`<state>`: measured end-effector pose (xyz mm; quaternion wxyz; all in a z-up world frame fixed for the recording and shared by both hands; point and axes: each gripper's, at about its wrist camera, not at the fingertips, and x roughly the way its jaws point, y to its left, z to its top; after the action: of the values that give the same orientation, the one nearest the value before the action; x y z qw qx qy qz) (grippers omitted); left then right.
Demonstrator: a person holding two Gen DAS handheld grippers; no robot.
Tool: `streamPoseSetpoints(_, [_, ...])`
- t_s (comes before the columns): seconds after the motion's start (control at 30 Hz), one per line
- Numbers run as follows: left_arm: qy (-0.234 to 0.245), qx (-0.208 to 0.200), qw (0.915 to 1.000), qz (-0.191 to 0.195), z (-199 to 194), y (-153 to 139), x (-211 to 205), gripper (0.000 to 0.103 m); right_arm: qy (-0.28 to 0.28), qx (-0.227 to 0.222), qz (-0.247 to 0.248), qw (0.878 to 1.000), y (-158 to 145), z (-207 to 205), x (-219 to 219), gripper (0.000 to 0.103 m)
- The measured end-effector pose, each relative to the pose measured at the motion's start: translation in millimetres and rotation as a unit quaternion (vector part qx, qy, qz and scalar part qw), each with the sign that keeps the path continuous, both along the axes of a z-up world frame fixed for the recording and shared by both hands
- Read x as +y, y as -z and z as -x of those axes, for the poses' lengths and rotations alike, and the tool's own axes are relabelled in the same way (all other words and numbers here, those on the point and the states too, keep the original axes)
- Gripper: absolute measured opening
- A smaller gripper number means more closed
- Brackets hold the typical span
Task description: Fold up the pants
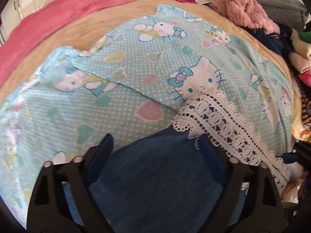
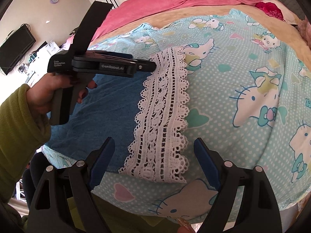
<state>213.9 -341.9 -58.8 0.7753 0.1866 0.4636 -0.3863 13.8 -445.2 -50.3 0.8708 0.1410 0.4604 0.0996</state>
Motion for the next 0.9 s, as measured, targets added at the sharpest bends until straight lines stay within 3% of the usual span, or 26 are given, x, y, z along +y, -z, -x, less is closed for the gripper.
streamPoseSetpoints(0.27, [0.021,0.019,0.9993,0.023,9.7,5.0,-5.3,0.039,-0.006,0.008,-0.021,1.0,3.5,-11.4,6.1,0.083])
streamPoseSetpoints(0.3, [0.023,0.021,0.9992,0.025,11.3,5.3,-5.6,0.035,-0.007,0.009,-0.022,1.0,3.3,-13.0,7.2,0.076])
streamPoseSetpoints(0.37, [0.028,0.018,0.9992,0.022,15.9,6.2,-7.2,0.026,-0.009,0.008,-0.018,1.0,3.1,-15.2,9.3,0.075])
streamPoseSetpoints(0.47, [0.033,0.006,0.9993,0.014,21.8,7.2,-8.8,0.021,-0.011,0.008,-0.007,1.0,4.3,-17.7,11.7,0.066])
streamPoseSetpoints(0.5, [0.032,0.006,0.9994,0.014,21.8,7.2,-7.2,0.019,-0.013,0.007,-0.006,1.0,4.4,-18.5,12.2,0.055])
streamPoseSetpoints(0.7, [0.02,-0.009,0.9996,0.017,27.5,6.0,-1.2,0.008,-0.023,0.0,-0.011,1.0,0.5,-21.3,12.9,0.021])
streamPoseSetpoints(0.9, [0.0,0.0,0.9976,0.07,25.4,-11.2,25.8,0.004,-0.053,-0.041,-0.022,0.998,-29.3,-20.9,29.4,0.017])
